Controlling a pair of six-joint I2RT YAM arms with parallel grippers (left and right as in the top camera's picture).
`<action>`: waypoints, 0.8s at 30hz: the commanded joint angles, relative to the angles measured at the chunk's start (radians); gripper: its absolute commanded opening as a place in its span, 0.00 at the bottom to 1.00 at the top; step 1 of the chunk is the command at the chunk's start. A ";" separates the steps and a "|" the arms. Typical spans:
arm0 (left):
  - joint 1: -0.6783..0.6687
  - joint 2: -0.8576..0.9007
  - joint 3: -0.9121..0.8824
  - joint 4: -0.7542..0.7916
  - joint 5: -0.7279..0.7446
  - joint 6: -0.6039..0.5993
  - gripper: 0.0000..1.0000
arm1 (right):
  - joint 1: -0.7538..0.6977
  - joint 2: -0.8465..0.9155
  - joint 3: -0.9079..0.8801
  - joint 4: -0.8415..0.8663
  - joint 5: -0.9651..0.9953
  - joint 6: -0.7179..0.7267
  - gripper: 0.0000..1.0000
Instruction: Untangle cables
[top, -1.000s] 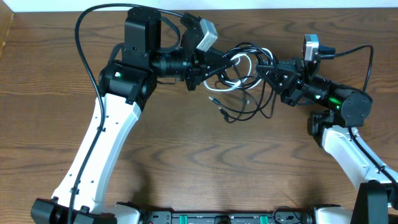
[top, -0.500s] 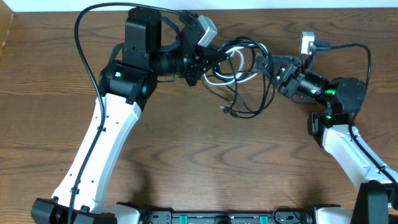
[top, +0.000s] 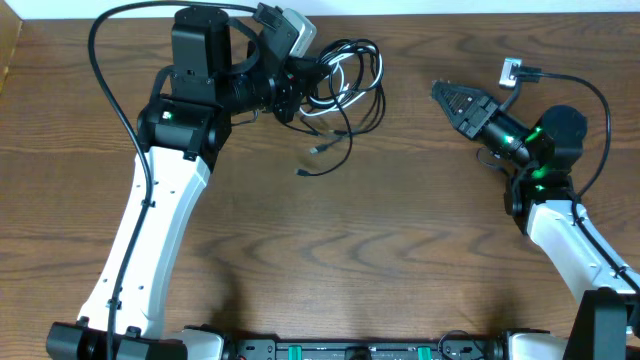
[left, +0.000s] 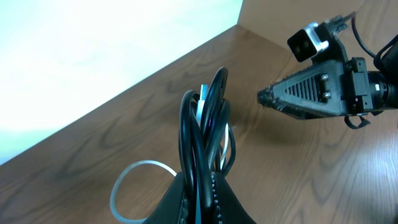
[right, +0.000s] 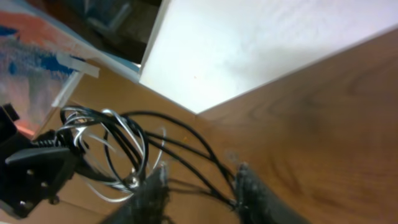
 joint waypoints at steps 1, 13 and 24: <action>0.000 -0.008 0.022 -0.008 0.006 -0.001 0.07 | -0.001 -0.005 0.002 0.047 -0.009 -0.029 0.52; -0.002 -0.008 0.022 -0.012 0.253 0.119 0.07 | 0.090 -0.005 0.002 0.182 -0.030 -0.182 0.88; -0.086 -0.007 0.022 -0.011 0.264 0.220 0.08 | 0.176 -0.005 0.002 0.094 0.188 -0.220 0.90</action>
